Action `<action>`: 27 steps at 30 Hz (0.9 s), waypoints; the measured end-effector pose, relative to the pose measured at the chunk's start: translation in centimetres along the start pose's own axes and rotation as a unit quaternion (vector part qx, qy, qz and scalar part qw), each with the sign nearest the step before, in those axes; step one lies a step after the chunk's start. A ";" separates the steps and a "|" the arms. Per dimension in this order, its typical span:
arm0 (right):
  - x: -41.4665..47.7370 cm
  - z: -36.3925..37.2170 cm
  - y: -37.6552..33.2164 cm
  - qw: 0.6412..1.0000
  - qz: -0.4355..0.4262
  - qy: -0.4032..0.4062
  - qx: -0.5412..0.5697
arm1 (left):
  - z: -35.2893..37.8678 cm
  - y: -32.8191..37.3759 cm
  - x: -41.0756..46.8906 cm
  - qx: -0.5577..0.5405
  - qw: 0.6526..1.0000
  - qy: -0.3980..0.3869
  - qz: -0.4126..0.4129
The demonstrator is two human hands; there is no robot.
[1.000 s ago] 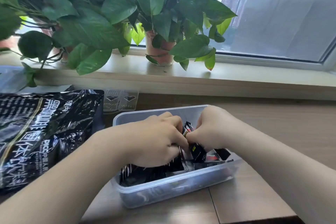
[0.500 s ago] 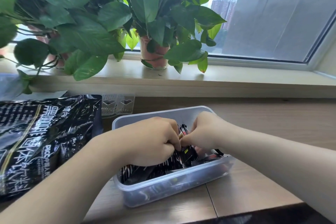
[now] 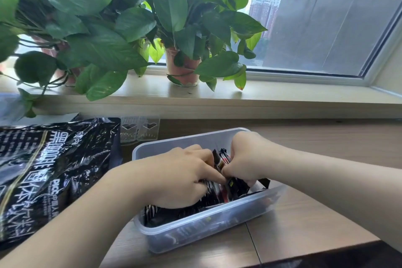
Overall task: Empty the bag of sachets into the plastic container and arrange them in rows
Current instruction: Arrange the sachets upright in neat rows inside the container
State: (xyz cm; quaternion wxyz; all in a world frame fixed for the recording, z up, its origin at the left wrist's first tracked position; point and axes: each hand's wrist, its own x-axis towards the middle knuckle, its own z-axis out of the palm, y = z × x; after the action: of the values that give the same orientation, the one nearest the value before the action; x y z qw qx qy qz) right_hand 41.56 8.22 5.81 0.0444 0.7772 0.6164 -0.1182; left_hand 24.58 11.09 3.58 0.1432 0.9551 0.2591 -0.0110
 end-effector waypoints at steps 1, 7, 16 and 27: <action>0.0 0.0 0.0 1.000 -0.004 0.007 -0.004 | 0.0 0.1 0.2 0.005 1.000 -0.006 0.005; 0.2 0.6 0.6 0.998 -0.021 0.025 -0.046 | 0.1 -0.1 0.6 0.047 0.998 0.014 0.031; 0.5 0.8 0.4 0.999 -0.018 0.000 -0.048 | -0.3 0.5 1.3 0.024 0.999 -0.025 0.033; 0.1 0.1 0.6 0.997 -0.034 -0.048 -0.042 | 0.3 -0.5 1.3 0.039 0.996 0.002 0.076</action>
State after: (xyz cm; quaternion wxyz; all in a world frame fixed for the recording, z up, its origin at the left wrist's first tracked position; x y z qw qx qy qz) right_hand 42.15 8.18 5.60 0.1023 0.7469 0.6438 -0.1307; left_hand 25.48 12.07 3.07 0.1060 0.9769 0.1856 -0.0086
